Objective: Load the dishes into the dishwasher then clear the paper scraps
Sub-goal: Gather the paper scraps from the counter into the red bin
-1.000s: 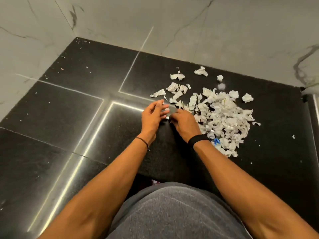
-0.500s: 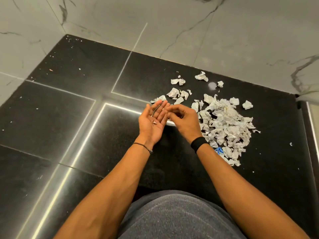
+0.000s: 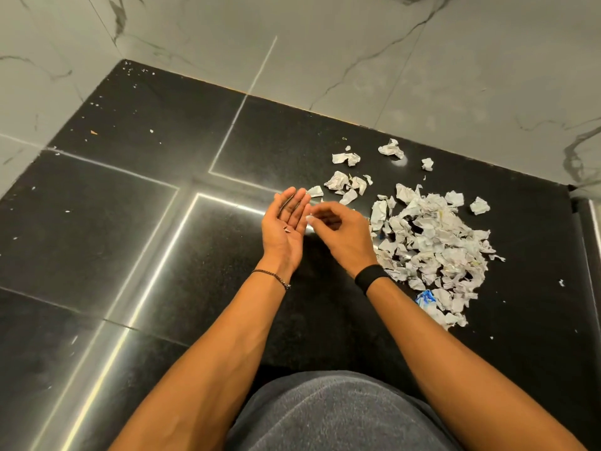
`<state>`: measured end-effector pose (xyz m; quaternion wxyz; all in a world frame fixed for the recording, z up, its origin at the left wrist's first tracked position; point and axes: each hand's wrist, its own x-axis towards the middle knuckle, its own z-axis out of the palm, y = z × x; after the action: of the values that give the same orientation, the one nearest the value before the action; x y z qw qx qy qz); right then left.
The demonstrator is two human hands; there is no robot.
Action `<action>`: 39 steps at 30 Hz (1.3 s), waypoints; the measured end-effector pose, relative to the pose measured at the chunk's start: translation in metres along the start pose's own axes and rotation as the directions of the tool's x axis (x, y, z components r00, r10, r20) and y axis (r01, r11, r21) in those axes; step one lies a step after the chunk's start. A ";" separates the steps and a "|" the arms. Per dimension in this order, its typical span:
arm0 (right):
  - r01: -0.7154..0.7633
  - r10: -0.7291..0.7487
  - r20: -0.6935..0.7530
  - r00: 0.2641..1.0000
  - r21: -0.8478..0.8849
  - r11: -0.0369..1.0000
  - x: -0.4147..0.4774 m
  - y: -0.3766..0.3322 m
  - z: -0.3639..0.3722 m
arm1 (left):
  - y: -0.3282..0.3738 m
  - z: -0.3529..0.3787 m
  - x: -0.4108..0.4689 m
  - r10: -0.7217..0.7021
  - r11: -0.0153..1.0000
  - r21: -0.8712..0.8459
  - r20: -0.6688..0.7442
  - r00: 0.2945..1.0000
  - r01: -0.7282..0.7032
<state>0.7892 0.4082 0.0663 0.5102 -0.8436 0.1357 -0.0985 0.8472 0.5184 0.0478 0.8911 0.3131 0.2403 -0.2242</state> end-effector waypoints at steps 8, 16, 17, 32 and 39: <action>0.047 -0.046 0.010 0.999 -0.169 0.984 0.028 0.004 0.001 | 0.007 0.002 0.010 0.028 0.989 -0.146 -0.015 1.000 -0.030; 0.230 -0.188 0.134 0.973 -0.489 0.841 0.022 0.024 0.010 | 0.023 0.000 0.020 0.072 0.994 -0.085 -0.029 0.997 -0.074; 0.172 -0.144 0.097 0.985 -0.447 0.878 0.021 0.022 0.011 | 0.022 0.001 0.021 0.070 0.994 -0.078 -0.029 0.997 -0.072; 0.156 -0.105 0.146 0.984 -0.399 0.904 0.067 0.000 0.024 | 0.039 -0.003 0.035 0.092 0.982 -0.158 -0.058 0.994 -0.100; 0.353 -0.247 0.262 0.933 -0.527 0.773 0.052 0.015 0.027 | 0.044 -0.008 0.034 0.102 0.988 -0.110 -0.057 0.993 -0.107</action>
<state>0.8444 0.4070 0.0424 0.2244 -0.9724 -0.0241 -0.0585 0.8950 0.5463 0.0426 0.9114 0.2800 0.2586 -0.1551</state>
